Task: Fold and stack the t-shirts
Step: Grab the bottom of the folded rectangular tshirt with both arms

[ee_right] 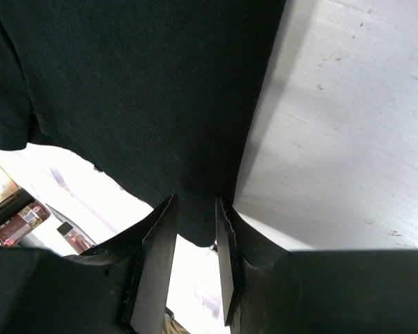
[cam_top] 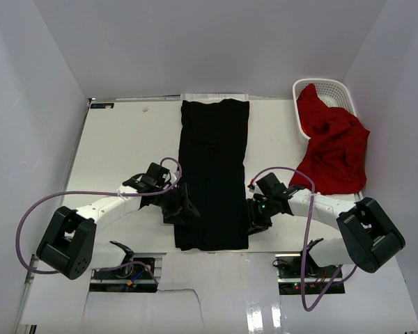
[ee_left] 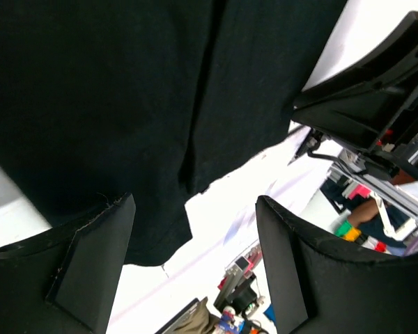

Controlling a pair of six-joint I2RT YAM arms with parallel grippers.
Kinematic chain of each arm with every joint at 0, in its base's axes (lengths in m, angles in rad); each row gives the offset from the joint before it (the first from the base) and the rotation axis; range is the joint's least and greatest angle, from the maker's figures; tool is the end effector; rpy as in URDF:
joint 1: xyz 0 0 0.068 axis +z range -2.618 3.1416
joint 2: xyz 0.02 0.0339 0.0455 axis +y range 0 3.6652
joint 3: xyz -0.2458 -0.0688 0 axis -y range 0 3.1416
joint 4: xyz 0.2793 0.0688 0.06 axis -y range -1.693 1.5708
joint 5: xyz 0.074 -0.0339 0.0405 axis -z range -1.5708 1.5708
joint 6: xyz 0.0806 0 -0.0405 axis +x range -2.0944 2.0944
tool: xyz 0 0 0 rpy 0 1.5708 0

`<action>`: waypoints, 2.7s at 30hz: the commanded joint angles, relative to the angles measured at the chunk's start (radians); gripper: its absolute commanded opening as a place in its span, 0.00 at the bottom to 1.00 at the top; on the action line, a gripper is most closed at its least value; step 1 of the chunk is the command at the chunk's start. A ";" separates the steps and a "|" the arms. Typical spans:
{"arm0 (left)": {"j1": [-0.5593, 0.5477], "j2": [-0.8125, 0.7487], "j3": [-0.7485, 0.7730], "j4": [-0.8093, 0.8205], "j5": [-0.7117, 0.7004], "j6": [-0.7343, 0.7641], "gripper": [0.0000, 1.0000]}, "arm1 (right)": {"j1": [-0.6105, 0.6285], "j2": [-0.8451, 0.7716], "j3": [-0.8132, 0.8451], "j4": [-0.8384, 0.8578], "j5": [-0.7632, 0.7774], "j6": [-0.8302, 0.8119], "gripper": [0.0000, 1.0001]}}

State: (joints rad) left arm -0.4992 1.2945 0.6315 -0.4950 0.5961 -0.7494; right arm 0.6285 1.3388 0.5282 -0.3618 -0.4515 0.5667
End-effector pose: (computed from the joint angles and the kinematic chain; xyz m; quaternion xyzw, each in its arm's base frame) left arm 0.2123 -0.1673 0.0965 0.0570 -0.9358 0.3477 0.0091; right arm 0.1866 0.1791 0.0566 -0.0738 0.9535 0.2899 0.0360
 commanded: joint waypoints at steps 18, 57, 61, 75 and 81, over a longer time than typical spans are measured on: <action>-0.030 0.028 0.084 -0.287 -0.199 0.157 0.81 | -0.012 0.042 -0.028 -0.058 0.158 -0.077 0.36; -0.032 -0.434 -0.388 -0.005 -0.128 -0.544 0.83 | -0.012 -0.021 -0.039 -0.066 0.134 -0.062 0.36; -0.032 -0.387 -0.388 0.004 -0.127 -0.519 0.83 | -0.012 -0.020 -0.034 -0.071 0.135 -0.065 0.36; -0.032 -0.423 -0.425 -0.025 -0.143 -0.498 0.48 | -0.033 -0.030 -0.033 -0.088 0.151 -0.076 0.36; -0.032 -0.356 -0.334 -0.085 -0.194 -0.414 0.27 | -0.035 -0.032 -0.034 -0.086 0.146 -0.080 0.35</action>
State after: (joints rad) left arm -0.5266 0.9031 0.2359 -0.5285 0.4740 -1.2186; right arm 0.6014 1.3037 0.5243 -0.3981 -0.4206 0.5377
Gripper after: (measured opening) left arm 0.272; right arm 0.352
